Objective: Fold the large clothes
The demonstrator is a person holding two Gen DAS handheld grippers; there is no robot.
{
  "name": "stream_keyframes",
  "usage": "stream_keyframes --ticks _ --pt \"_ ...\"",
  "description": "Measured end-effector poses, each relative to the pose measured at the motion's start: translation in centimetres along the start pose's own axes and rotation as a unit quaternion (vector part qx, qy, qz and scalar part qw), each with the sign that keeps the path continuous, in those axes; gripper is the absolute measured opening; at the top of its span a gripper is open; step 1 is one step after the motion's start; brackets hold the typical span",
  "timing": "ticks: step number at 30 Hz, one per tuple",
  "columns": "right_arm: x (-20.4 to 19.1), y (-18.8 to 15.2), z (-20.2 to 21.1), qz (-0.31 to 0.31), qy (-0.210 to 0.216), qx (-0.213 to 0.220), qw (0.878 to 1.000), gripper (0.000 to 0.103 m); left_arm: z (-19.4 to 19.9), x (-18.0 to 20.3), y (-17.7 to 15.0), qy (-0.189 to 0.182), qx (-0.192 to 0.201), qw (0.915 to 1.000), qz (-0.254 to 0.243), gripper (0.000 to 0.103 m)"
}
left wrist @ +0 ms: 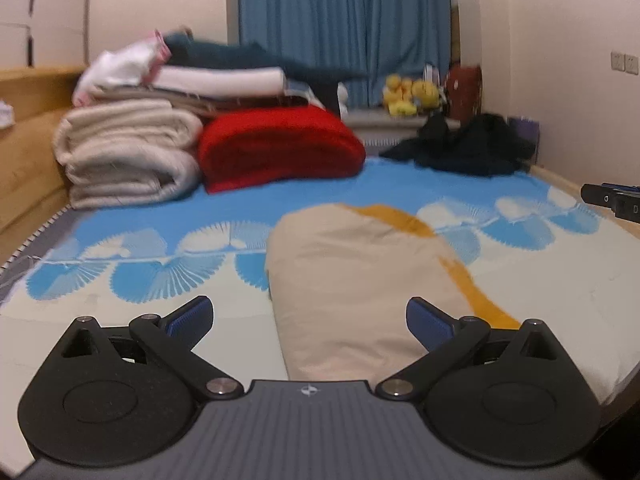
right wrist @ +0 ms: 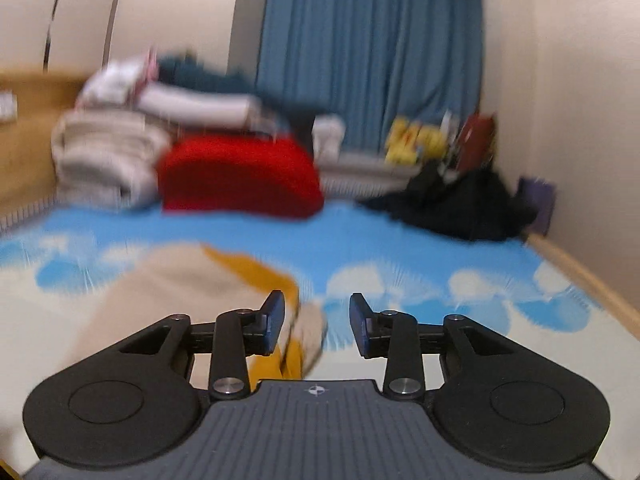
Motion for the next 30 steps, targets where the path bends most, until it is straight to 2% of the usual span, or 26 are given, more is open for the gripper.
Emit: stream_keyframes --ticks 2,4,6,10,13,17,23,30 --pt "-0.1 0.2 3.3 -0.016 0.008 0.022 1.000 0.046 2.6 1.2 0.2 0.015 0.013 0.9998 -0.005 0.103" --pt "0.0 -0.7 5.7 -0.028 0.013 0.017 0.999 0.047 4.6 2.3 0.0 0.016 0.011 0.9998 -0.002 0.103" --pt "0.2 -2.2 7.5 -0.035 0.014 -0.004 0.999 0.047 5.8 3.3 -0.7 0.015 -0.002 0.9997 0.019 0.103" --pt "-0.2 -5.9 9.9 -0.042 0.001 -0.046 0.998 0.047 6.6 4.7 -4.0 0.016 -0.045 0.9965 0.068 0.103" --pt "-1.2 -8.9 9.5 -0.036 -0.013 -0.105 0.994 0.047 5.2 5.9 -5.2 0.013 -0.076 0.9957 0.051 0.103" --pt "-2.6 -9.9 8.9 -0.029 -0.012 -0.116 0.993 0.047 3.8 5.5 -5.0 0.028 -0.062 0.9968 0.042 0.103" --pt "-3.0 -10.9 7.2 -0.040 -0.021 -0.141 0.989 0.047 2.3 4.4 -6.2 0.026 -0.086 0.9932 0.074 0.103" --pt "-3.4 -11.2 6.8 -0.028 -0.012 -0.146 0.989 0.047 2.0 4.1 -6.0 0.033 -0.085 0.9924 0.082 0.103"
Point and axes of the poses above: each gripper's, at about its wrist camera, not at the fingertips, and z roughly against the way its jaws point, x to its right, y to its top, the point moved 10 cm from there along -z, roughly the way its jaws point, and after that the axes turned 14 degrees about -z, right-handed, at the moved point
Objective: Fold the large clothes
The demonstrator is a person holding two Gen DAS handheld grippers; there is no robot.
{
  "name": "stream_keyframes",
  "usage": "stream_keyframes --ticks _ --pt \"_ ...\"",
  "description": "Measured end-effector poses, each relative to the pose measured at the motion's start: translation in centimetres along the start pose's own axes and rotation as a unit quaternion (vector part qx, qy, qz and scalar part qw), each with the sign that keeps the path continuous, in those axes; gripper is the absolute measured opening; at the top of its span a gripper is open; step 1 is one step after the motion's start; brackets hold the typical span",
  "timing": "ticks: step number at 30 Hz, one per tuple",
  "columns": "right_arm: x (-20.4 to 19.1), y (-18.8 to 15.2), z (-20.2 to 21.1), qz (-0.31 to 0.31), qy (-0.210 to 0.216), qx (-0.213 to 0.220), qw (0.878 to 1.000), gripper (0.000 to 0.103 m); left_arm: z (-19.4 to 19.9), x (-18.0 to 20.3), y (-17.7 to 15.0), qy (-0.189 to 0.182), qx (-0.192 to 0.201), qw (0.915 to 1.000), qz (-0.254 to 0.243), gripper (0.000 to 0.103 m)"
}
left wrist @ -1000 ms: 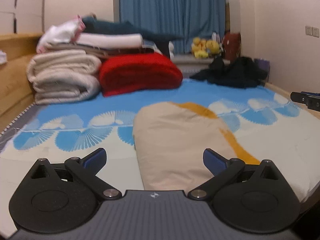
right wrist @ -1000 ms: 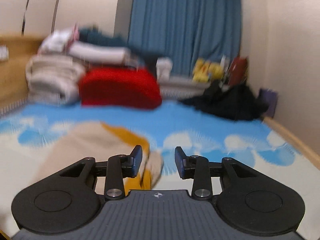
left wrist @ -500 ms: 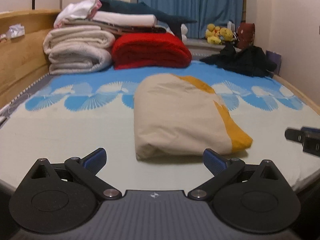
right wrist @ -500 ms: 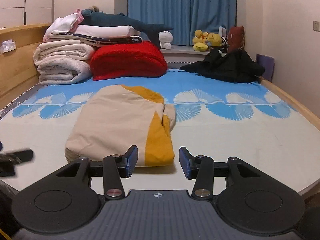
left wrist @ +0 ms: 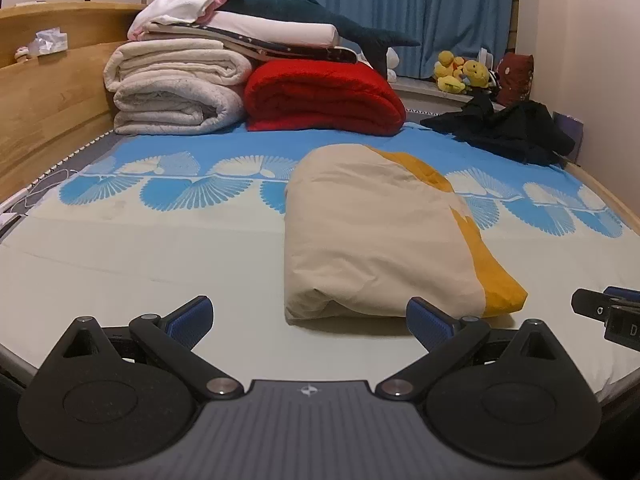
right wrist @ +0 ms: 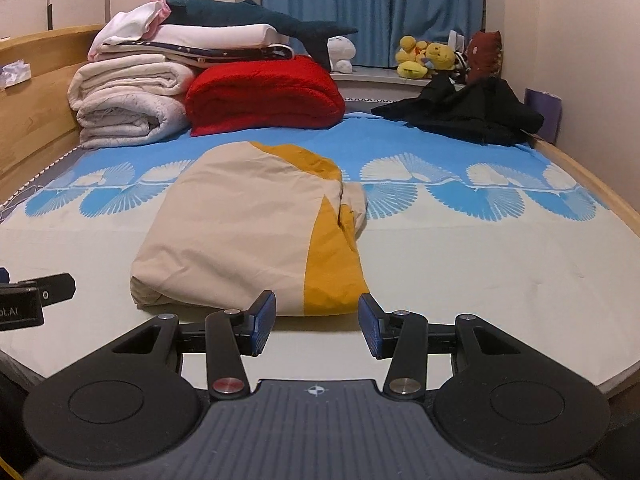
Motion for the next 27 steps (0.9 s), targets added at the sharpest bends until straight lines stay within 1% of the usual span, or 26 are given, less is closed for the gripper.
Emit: stream_keyframes --ticks 5,11,18,27 --pt "-0.3 0.1 -0.1 -0.001 0.003 0.000 1.000 0.047 -0.2 0.6 0.0 -0.010 -0.003 0.9999 -0.003 0.103" --pt "-0.4 0.1 -0.4 0.003 0.001 -0.002 1.000 0.047 -0.2 1.2 0.1 -0.014 0.005 0.9998 -0.012 0.103" --pt "-0.5 0.0 -0.6 0.002 0.000 -0.004 1.000 0.047 -0.5 1.3 0.0 -0.019 0.001 0.9998 -0.011 0.103" --pt "-1.0 -0.1 -0.8 0.006 0.002 -0.005 1.000 0.047 -0.6 1.9 0.1 -0.025 0.006 0.9995 -0.019 0.103"
Point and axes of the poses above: each gripper's, at about its wrist camera, not at the fingertips, and z roughly against the way its jaws point, x to its right, y to its top, the point moved 10 cm from there along -z, roughly the way its jaws point, and after that the axes turned 14 degrees about -z, right-handed, at the moved point
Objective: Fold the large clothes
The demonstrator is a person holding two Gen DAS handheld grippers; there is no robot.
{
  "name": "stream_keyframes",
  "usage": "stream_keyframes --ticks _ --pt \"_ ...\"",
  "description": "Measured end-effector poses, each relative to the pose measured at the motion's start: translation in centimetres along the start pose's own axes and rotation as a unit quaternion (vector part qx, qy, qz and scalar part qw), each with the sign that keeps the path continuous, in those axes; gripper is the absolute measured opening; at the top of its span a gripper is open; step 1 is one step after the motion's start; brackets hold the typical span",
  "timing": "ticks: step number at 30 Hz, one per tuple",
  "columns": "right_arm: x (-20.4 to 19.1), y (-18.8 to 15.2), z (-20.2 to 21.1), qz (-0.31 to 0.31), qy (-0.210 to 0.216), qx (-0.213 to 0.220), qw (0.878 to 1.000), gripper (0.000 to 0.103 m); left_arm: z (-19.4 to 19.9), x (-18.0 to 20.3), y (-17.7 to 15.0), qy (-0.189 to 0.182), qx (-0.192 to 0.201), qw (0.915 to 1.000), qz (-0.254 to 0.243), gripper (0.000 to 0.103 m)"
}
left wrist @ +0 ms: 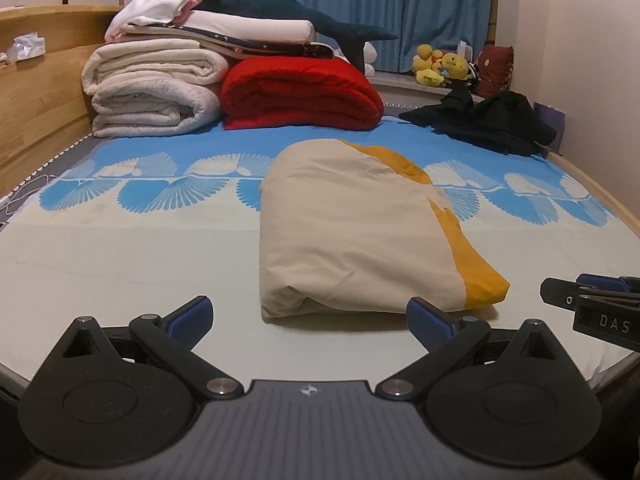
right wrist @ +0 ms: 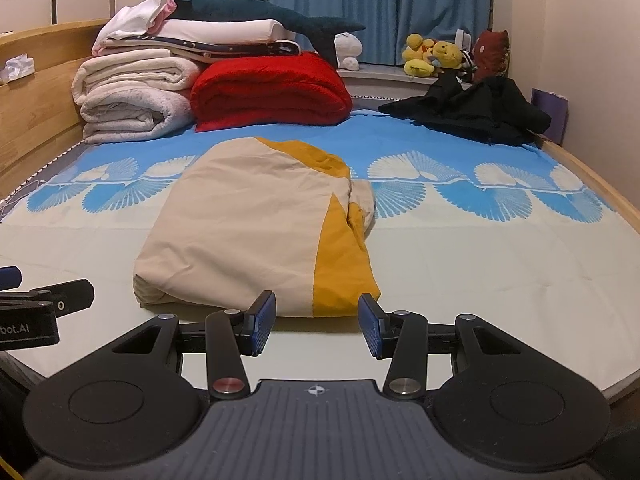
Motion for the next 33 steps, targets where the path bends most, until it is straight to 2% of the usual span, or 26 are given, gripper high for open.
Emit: stream_keyframes --ticks 33 --pt "-0.62 -0.05 0.08 0.006 0.002 0.000 1.000 0.047 -0.10 0.29 0.09 -0.011 0.007 0.9999 -0.008 0.103"
Point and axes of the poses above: each gripper's, at about its wrist camera, not at the fingertips, and z roughly against the way its jaws point, x to its right, y to its top, the point moved 10 cm from there along -z, roughly the way its jaws point, and after that the axes turned 14 degrees about -z, right-handed, at the moved point
